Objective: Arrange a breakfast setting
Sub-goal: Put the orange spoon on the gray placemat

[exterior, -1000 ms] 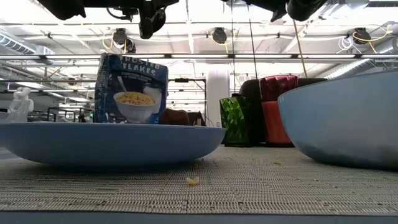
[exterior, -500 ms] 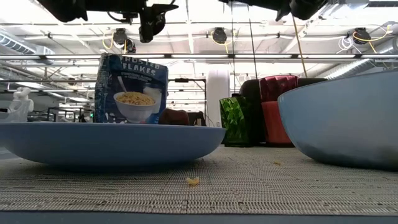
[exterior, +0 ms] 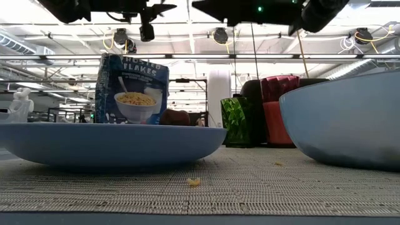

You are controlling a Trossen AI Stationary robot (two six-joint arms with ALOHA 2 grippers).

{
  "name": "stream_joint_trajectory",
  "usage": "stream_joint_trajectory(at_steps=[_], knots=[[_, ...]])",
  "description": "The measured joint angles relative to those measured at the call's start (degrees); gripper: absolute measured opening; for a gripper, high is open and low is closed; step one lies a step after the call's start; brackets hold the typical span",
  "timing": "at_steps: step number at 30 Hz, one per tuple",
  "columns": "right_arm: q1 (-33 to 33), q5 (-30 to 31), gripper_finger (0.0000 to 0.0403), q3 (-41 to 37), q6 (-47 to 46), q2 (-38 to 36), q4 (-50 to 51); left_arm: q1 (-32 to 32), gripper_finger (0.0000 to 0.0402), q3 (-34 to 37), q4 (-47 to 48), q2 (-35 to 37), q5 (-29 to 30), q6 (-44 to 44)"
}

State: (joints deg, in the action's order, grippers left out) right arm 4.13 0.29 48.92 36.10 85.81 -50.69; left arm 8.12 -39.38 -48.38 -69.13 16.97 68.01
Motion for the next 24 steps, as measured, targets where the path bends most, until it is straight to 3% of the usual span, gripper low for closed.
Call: stream_joint_trajectory(at_steps=[15,21,24], knots=[[0.2,1.1,0.0,-0.3,0.5,-0.2,-1.4,0.0,0.0089,0.0,1.7,-0.1,-1.6,1.8],[0.2,1.1,0.0,-0.3,0.5,-0.2,-1.3,0.0,0.0014,0.1,8.6,-0.1,-3.3,2.7],[0.2,1.1,0.0,-0.3,0.5,-0.2,-1.2,0.0,0.0006,0.1,10.2,-0.1,-3.5,3.1]])
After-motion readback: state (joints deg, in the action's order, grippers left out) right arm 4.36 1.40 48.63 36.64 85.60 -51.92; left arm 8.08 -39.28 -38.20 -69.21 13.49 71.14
